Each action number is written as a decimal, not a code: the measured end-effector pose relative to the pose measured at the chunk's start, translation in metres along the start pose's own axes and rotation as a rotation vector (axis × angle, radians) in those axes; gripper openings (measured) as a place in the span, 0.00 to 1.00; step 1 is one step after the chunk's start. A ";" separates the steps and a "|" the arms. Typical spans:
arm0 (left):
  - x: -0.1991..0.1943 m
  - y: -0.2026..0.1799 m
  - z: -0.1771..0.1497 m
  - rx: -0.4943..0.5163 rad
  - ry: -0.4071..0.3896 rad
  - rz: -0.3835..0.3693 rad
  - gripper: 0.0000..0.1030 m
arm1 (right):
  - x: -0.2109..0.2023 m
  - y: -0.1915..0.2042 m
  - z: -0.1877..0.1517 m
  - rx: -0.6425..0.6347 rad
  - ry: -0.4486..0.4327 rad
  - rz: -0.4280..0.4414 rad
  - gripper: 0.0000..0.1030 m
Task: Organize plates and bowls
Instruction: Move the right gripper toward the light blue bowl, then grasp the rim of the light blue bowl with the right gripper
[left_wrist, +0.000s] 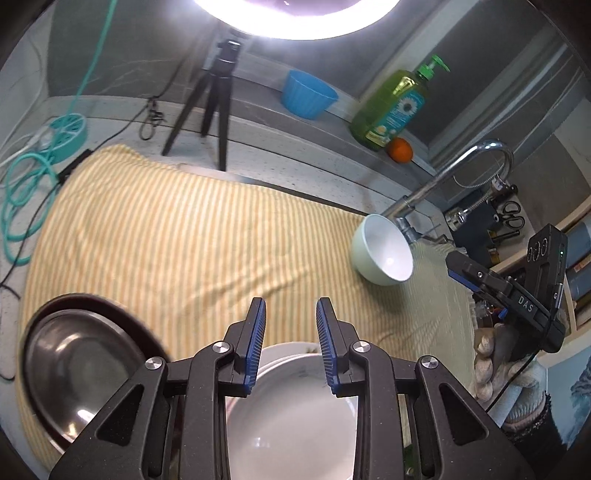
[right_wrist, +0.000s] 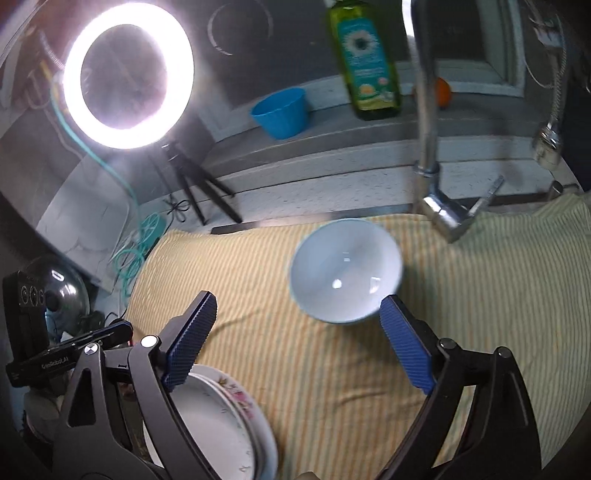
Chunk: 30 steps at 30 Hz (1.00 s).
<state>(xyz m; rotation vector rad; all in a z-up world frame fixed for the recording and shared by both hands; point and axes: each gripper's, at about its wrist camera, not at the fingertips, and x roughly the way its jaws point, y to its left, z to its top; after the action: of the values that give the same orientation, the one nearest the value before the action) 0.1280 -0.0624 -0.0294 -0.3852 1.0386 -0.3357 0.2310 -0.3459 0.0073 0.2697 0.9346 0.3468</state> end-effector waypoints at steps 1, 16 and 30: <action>0.005 -0.006 0.002 0.009 0.005 -0.003 0.26 | 0.000 -0.008 0.001 0.012 0.008 -0.012 0.90; 0.086 -0.062 0.034 0.037 0.065 -0.051 0.46 | 0.018 -0.075 0.013 0.080 0.059 -0.012 0.78; 0.140 -0.067 0.056 -0.030 0.126 -0.084 0.27 | 0.061 -0.086 0.025 0.127 0.158 0.089 0.42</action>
<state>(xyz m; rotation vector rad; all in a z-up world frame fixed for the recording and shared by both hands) 0.2372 -0.1753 -0.0801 -0.4398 1.1536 -0.4238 0.2998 -0.4017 -0.0551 0.4055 1.1043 0.3950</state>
